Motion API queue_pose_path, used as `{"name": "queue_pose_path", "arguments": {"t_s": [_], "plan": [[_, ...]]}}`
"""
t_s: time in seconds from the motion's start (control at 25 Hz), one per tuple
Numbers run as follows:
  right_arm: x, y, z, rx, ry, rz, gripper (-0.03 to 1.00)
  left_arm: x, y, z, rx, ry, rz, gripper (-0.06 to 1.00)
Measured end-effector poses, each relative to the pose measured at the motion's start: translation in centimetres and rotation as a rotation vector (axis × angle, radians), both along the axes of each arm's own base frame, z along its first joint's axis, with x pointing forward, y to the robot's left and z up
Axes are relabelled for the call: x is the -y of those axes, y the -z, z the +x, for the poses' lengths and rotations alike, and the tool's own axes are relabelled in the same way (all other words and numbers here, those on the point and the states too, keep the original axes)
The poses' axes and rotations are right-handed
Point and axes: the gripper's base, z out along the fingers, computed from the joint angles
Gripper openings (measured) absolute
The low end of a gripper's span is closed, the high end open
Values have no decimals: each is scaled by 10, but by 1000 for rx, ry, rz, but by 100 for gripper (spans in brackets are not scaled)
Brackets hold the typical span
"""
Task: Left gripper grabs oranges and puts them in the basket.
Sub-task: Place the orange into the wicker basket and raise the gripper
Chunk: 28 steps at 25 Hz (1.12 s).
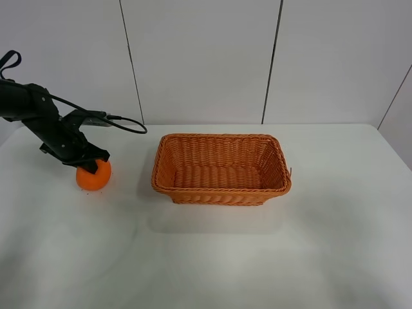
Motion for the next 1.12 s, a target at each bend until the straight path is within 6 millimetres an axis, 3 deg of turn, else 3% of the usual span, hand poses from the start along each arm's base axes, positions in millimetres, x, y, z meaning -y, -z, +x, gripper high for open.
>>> {"name": "queue_pose_path", "arguments": {"t_s": [0.16,0.44,0.64,0.8,0.92,1.12], "plan": [[0,0,0,0,0,0,69,2,-23,-5,24,-15,-30,22],[0,0,0,0,0,0,69,6,-95,-25,145,-23,-82,22],[0,0,0,0,0,0,69,18,-126,-43,173,21,-89,22],[0,0,0,0,0,0,69,53,-135,-46,195,118,-99,22],[0,0,0,0,0,0,69,91,-143,-44,222,213,-117,22],[0,0,0,0,0,0,69,149,-145,-27,247,308,-158,22]]}}
